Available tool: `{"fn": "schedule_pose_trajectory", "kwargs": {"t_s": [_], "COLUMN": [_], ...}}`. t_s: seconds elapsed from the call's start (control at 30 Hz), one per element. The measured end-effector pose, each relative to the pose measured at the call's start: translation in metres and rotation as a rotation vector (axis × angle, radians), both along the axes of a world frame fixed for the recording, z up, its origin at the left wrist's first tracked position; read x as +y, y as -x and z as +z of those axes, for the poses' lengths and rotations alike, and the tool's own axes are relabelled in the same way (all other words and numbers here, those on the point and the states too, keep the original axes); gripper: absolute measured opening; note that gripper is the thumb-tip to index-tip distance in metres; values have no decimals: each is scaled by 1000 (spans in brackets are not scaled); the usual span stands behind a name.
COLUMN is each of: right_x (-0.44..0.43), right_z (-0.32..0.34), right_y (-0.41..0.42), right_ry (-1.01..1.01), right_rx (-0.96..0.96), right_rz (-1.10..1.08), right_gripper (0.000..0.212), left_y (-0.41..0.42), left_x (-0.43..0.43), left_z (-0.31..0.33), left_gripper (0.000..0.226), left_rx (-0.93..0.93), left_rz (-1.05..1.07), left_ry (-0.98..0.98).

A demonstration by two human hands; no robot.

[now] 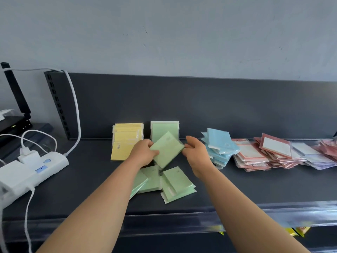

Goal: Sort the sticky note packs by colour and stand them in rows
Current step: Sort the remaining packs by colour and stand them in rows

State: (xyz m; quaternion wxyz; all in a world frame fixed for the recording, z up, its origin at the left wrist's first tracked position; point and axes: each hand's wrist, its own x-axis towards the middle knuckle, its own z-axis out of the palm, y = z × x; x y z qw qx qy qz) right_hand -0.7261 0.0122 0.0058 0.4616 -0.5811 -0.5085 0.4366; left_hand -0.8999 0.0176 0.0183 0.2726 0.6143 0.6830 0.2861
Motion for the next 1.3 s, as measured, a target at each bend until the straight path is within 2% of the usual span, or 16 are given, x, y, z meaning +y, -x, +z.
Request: {"fn": "schedule_pose_trajectory", "kwargs": {"t_s": [0.07,0.13,0.2,0.27,0.37,0.47,0.53,0.67,0.8,0.93,1.13,1.3], "right_x": [1,3,6,8,15,23,27,38,53,71,91,100], "right_z": [3,5,6,8,12,18,21,21,13,2,-10,-19], "right_y": [-1,3,8,12,11,7,6,7,12,15,16,19], "right_ry": [-15,27,57,30,-43,-99,-140,-195,-148,-89,-98,-80], "right_rx": [32,27,86,150,81,-108,-192,-283,-161,-110,-122,-143], "right_rz": [11,52,76,85,62,31,43,56,-83,-153,-160,-169], "right_gripper": [59,63,51,31,19,24,27,31,33,26,30,31], "left_y": [0,-4,-11,-16,-15,-4,1,0,3,0,-5,-6], "left_x": [1,2,0,-3,1,9,13,22,39,53,70,79], "left_z": [4,9,13,12,9,13,16,12,-4,-14,-18,-23], "left_gripper": [15,16,18,19,27,55,62,32,9,6,11,8], "left_rx": [-218,-439,-658,-778,-670,-534,-428,-189,-144,-117,103,175], "left_rz": [79,116,87,27,22,135,141,89,116,156,164,209], "left_ry": [-88,-95,-68,-22,-32,-154,-223,-245,-204,-169,-189,-169]}}
